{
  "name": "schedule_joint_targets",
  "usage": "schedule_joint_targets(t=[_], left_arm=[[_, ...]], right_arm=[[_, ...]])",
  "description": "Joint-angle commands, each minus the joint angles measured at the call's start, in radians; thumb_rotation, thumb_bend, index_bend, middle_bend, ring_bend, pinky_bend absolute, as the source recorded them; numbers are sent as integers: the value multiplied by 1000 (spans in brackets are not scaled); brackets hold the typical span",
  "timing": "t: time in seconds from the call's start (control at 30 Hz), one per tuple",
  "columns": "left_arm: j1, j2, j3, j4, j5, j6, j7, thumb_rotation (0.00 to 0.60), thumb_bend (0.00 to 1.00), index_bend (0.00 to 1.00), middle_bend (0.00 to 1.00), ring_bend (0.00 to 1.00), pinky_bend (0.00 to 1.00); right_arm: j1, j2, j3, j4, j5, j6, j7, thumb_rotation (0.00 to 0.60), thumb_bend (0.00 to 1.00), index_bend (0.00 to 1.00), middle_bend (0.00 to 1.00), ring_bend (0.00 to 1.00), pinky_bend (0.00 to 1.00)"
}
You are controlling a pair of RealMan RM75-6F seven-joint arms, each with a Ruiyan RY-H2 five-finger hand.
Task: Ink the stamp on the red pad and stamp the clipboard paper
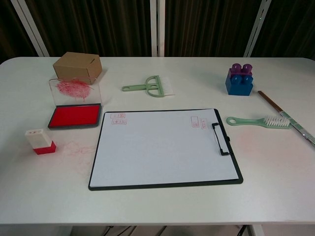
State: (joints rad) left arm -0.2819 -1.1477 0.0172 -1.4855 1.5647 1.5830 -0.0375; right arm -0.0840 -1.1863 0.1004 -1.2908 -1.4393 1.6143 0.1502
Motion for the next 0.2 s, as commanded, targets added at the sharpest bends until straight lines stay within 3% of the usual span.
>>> schedule_joint_targets(t=[0.03,0.2], left_arm=[[59,25,-23,16,-104,-34,18,0,24,99,40,35,178],[71,25,-3,50,-75,-59,-14,0,0,84,38,36,171]], right_arm=[[3,-26,-4,27,-34,27,3,600,289,0,0,0,0],[6,-24,-8,13,-54,40,-28,600,282,0,0,0,0]])
